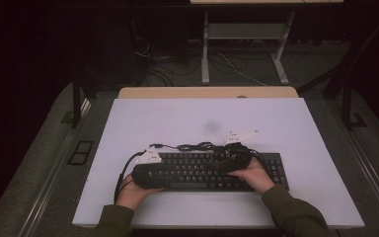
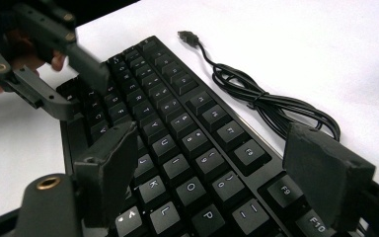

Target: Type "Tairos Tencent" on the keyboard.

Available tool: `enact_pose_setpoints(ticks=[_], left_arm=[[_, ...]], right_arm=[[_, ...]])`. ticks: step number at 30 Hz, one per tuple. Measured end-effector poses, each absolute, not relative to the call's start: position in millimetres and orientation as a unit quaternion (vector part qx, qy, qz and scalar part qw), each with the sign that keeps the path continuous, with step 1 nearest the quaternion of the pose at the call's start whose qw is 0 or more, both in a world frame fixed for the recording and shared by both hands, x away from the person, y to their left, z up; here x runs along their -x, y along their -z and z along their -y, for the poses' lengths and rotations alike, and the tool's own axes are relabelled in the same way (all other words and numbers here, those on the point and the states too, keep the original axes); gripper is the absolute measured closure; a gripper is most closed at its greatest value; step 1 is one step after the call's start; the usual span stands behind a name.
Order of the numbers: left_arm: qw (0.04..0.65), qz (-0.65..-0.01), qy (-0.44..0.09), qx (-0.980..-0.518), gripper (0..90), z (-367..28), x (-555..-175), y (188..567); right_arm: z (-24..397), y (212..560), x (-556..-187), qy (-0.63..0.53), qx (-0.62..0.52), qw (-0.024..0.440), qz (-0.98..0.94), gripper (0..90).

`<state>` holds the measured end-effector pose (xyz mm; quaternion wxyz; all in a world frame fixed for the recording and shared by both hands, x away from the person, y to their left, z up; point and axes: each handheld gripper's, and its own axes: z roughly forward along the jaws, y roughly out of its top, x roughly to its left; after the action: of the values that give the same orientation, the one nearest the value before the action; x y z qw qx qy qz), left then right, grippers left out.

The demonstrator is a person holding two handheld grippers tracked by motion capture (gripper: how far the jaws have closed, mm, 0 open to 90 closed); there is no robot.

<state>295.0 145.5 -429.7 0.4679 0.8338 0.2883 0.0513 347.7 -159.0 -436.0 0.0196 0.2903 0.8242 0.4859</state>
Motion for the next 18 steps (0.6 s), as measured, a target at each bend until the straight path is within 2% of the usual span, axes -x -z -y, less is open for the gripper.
enact_pose_setpoints(ticks=[7,13,18], left_arm=[[0.471,-0.303,-0.080,-0.825,24.8,-146.5,-299.5,430.6],[0.484,-0.314,-0.086,-0.813,4.6,-145.4,-302.0,430.4],[0.484,-0.315,-0.092,-0.811,2.8,-144.9,-302.3,429.7]], right_arm=[[160.5,436.2,-346.4,-0.486,-0.291,0.020,-0.824,20.9],[161.9,436.0,-344.9,-0.487,-0.290,0.019,-0.823,20.9],[165.4,434.9,-343.0,-0.486,-0.292,0.019,-0.823,20.6]])
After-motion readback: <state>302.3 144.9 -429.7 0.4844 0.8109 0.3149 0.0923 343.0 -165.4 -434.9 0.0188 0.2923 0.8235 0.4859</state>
